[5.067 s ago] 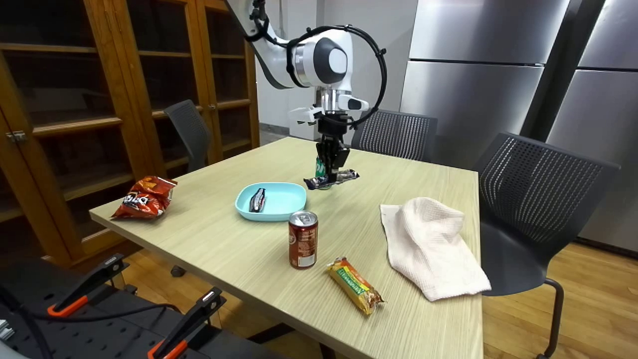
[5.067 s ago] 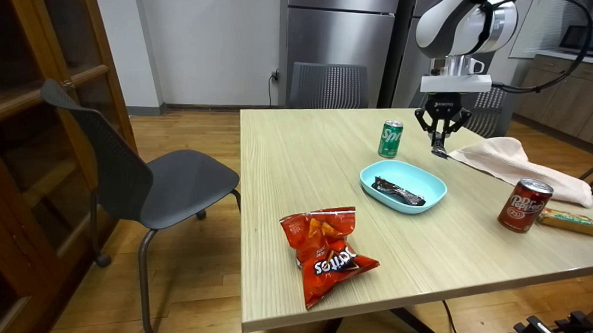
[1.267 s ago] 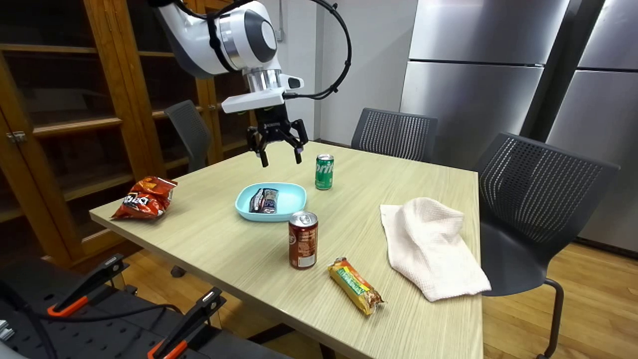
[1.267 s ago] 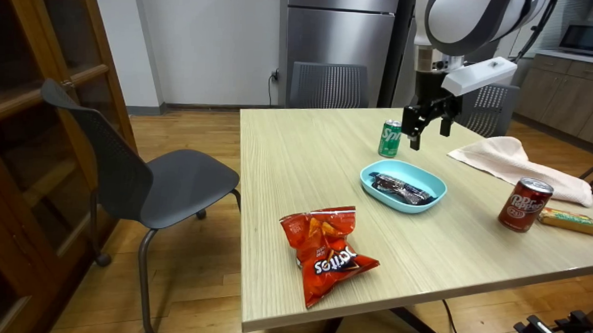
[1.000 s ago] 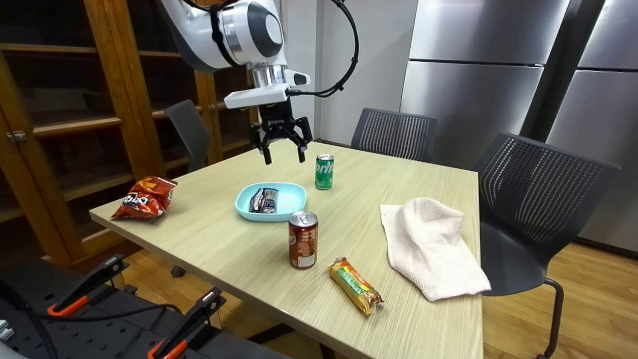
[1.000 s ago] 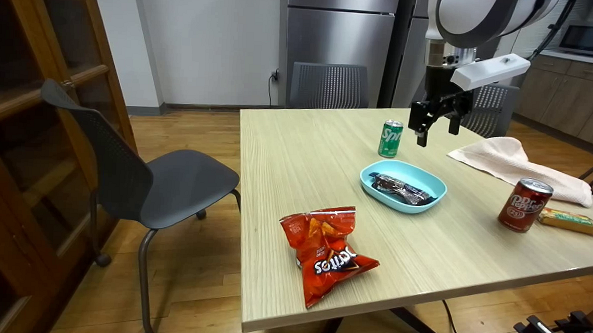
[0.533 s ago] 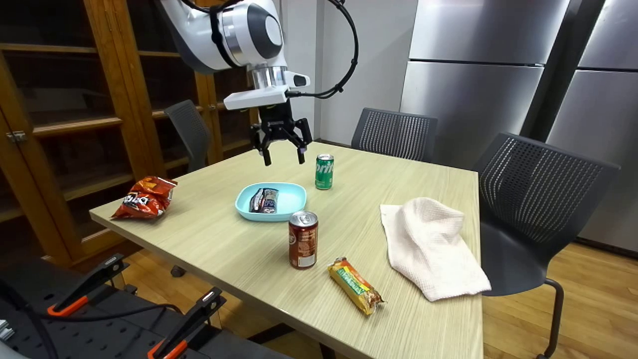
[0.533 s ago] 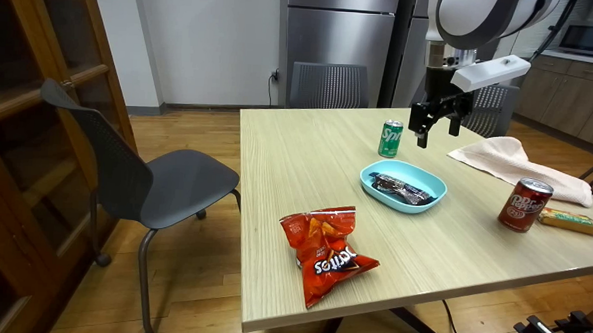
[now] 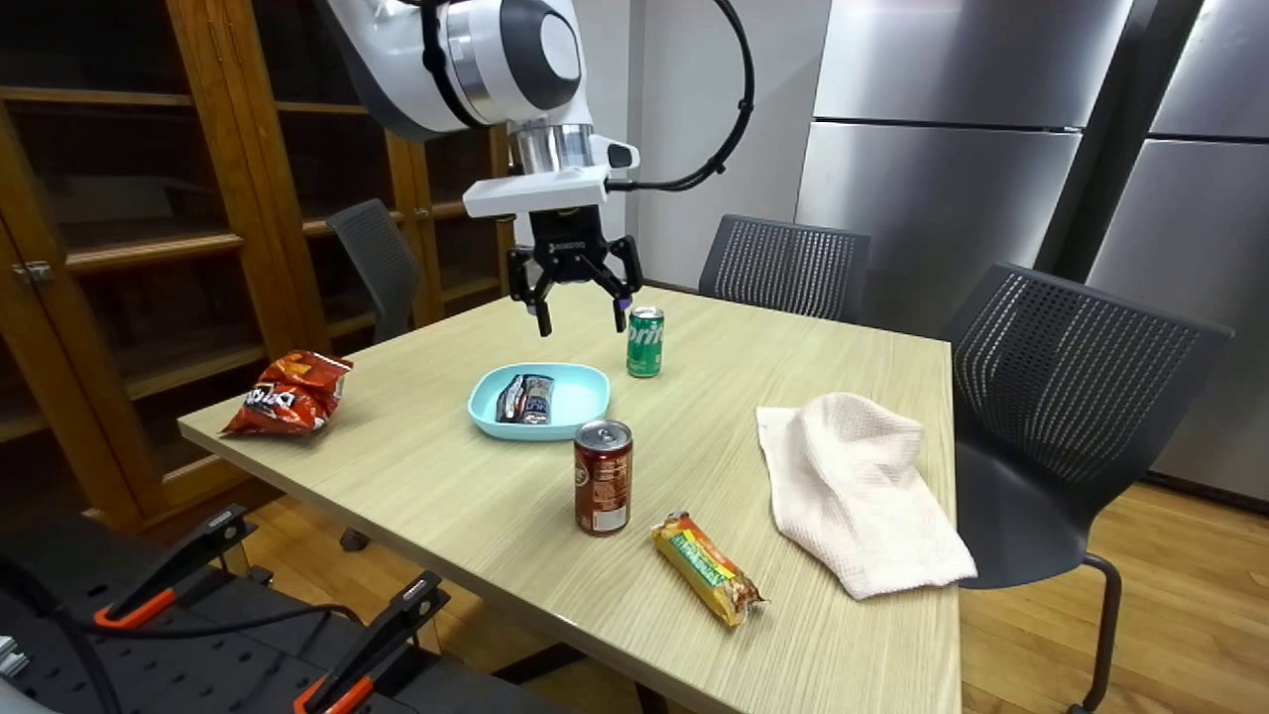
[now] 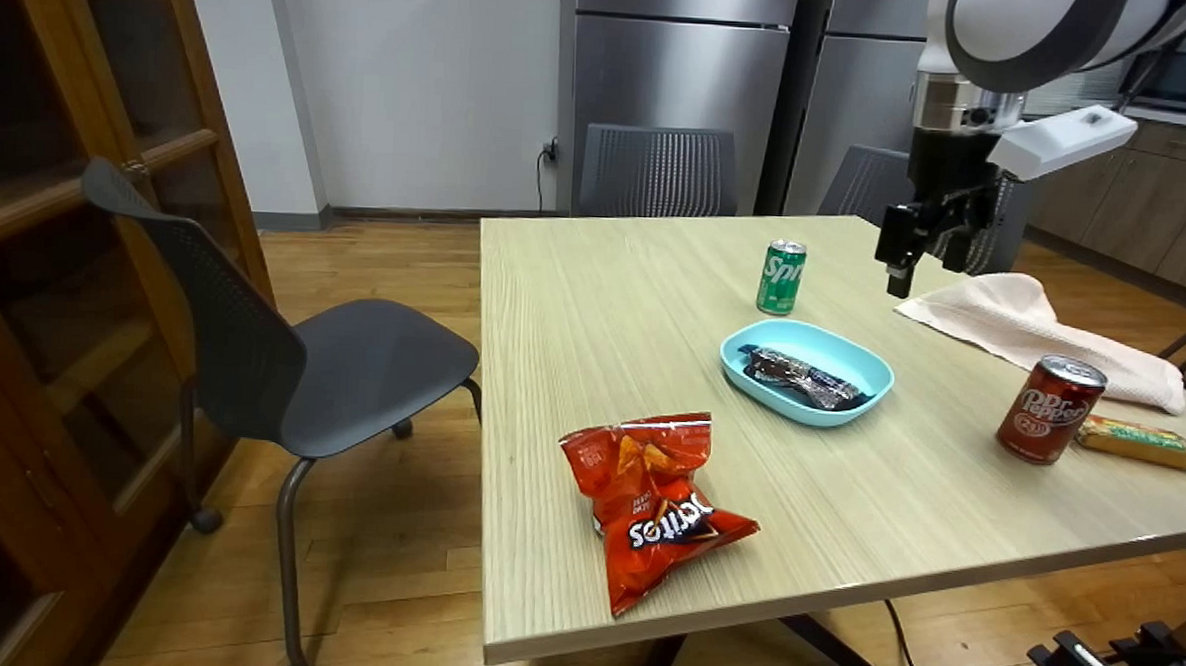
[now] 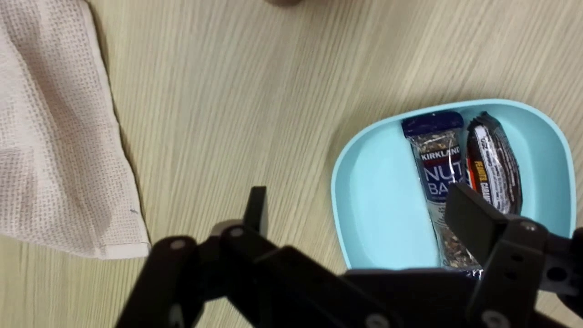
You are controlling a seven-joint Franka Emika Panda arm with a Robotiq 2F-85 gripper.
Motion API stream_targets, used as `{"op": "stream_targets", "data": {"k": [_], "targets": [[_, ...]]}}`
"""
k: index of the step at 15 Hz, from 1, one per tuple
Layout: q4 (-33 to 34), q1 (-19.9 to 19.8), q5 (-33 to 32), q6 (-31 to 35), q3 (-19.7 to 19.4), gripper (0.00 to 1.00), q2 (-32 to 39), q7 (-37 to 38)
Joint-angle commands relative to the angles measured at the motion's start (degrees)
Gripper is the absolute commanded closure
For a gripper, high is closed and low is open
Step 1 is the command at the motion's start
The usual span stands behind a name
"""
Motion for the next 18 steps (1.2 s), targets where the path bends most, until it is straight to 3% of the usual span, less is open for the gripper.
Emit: {"op": "stream_targets", "data": {"k": [1, 9, 18], "targets": [[-4.67, -5.03, 3.03, 0.0, 0.29, 0.0, -6.01, -13.38], [-9.94, -11.83, 8.34, 0.31, -3.3, 0.0, -11.93, -40.09], [-12.27, -14.09, 9.46, 8.0, -7.98, 0.0, -9.01, -55.78]]}}
